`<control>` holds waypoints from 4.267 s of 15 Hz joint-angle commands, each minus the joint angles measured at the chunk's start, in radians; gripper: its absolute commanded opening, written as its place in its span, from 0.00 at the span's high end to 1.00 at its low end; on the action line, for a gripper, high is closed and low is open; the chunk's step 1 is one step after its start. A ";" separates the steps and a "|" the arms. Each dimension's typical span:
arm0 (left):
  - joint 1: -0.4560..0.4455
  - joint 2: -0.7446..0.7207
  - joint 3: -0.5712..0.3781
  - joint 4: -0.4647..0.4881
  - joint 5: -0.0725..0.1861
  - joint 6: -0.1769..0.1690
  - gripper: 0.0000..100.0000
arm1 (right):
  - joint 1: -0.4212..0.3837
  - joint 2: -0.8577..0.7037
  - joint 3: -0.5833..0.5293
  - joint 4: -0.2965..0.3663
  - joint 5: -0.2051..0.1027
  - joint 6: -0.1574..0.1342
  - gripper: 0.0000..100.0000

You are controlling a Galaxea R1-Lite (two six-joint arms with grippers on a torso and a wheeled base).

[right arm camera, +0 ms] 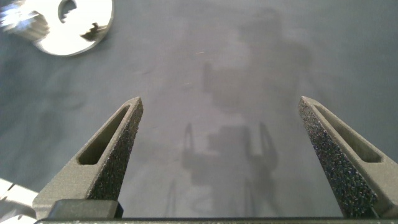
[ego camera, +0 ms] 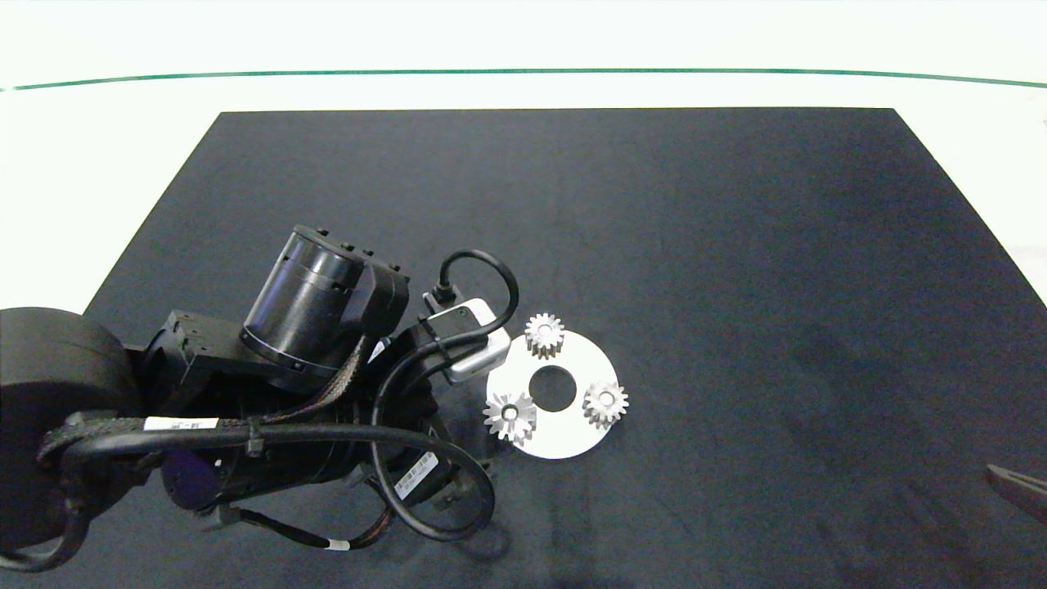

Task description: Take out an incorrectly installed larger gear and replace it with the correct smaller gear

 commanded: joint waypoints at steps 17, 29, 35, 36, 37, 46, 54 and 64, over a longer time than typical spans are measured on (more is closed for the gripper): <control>-0.059 0.158 -0.105 -0.017 0.014 -0.086 0.00 | 0.127 -0.031 0.000 0.000 0.004 0.000 0.00; -0.053 0.178 -0.095 -0.051 0.036 -0.086 0.17 | 0.127 -0.040 0.000 0.001 0.004 -0.002 0.00; -0.056 0.189 -0.098 -0.053 0.036 -0.086 0.29 | 0.127 -0.045 0.001 0.001 0.004 -0.002 0.00; -0.056 0.189 -0.098 -0.053 0.036 -0.086 0.32 | 0.127 -0.045 0.001 0.001 0.004 -0.002 0.00; -0.056 0.189 -0.099 -0.051 0.036 -0.086 0.34 | 0.127 -0.045 0.001 0.001 0.005 -0.002 0.00; -0.054 0.190 -0.098 -0.053 0.036 -0.084 0.52 | 0.127 -0.050 0.000 0.001 0.004 -0.002 0.00; -0.057 0.197 -0.095 -0.053 0.034 -0.084 0.68 | 0.127 -0.050 0.001 0.001 0.004 -0.002 0.00; -0.060 0.200 -0.096 -0.050 0.034 -0.081 0.84 | 0.127 -0.054 0.001 0.001 0.004 -0.002 0.00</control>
